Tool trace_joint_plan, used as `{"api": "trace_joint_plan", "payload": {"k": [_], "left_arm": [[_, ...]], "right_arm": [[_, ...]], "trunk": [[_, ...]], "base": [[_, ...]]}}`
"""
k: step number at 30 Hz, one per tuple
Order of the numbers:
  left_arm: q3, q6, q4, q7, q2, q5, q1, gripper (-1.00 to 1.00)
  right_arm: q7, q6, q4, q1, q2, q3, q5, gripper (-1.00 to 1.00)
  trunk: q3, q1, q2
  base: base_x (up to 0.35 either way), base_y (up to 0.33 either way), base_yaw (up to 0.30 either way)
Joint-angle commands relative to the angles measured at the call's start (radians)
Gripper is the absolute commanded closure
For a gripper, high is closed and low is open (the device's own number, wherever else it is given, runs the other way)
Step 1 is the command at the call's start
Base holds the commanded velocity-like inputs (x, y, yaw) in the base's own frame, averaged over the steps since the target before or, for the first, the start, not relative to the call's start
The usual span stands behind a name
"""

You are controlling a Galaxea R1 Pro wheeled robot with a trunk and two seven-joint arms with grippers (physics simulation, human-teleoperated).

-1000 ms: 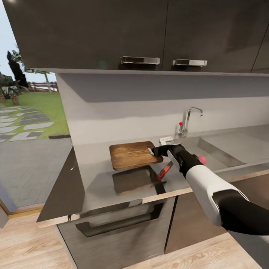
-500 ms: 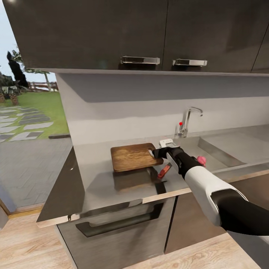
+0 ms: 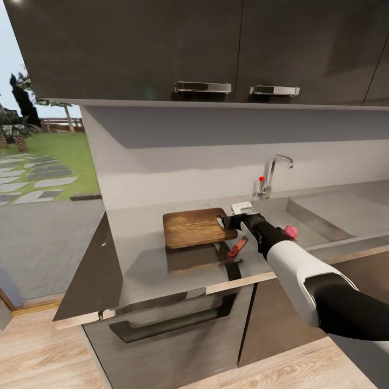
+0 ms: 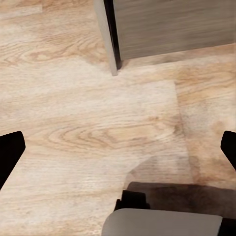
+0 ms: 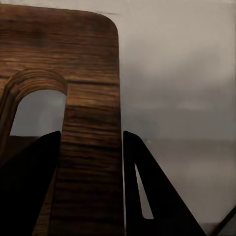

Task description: In the kitchen, take the Vidalia onion out of the sink, dice it on the chopping board with the paring knife, put the diced onion into the bowl on the countertop, then place both the paring knife and the chopping board into the sink.

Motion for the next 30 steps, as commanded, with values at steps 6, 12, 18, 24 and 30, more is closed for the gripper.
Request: {"api": "trace_joint_plan", "payload": {"k": [6, 12, 18, 24, 30], "left_arm": [[-0.001, -0.001, -0.002, 0.000, -0.004, 0.006, 0.001, -1.00], [-0.001, -0.001, -0.002, 0.000, -0.004, 0.006, 0.001, -1.00], [-0.001, -0.001, -0.002, 0.000, -0.004, 0.006, 0.001, -1.00], [-0.001, -0.001, -0.002, 0.000, -0.004, 0.006, 0.001, -1.00], [-0.001, -0.001, -0.001, 0.000, -0.004, 0.006, 0.001, -1.00]], "right_arm": [[0.002, 0.005, 0.002, 0.000, 0.000, 0.003, -0.001, 1.00], [0.002, -0.018, 0.006, 0.000, 0.008, 0.003, -0.001, 1.00], [0.002, -0.022, 0.007, -0.001, 0.013, 0.003, -0.001, 1.00], [0.007, -0.023, 0.007, 0.000, 0.012, 0.003, -0.003, 1.00], [0.014, -0.038, 0.007, 0.000, 0.011, 0.003, -0.003, 1.00]], "trunk": [[-0.001, 0.000, -0.001], [-0.001, 0.000, -0.001], [-0.001, 0.000, -0.001], [-0.001, 0.000, -0.001], [-0.001, 0.000, -0.001]], "base": [[0.088, 0.000, 0.000], [0.092, 0.000, 0.000], [0.005, 0.000, 0.000], [0.000, 0.000, 0.000], [0.000, 0.000, 0.000]]}}
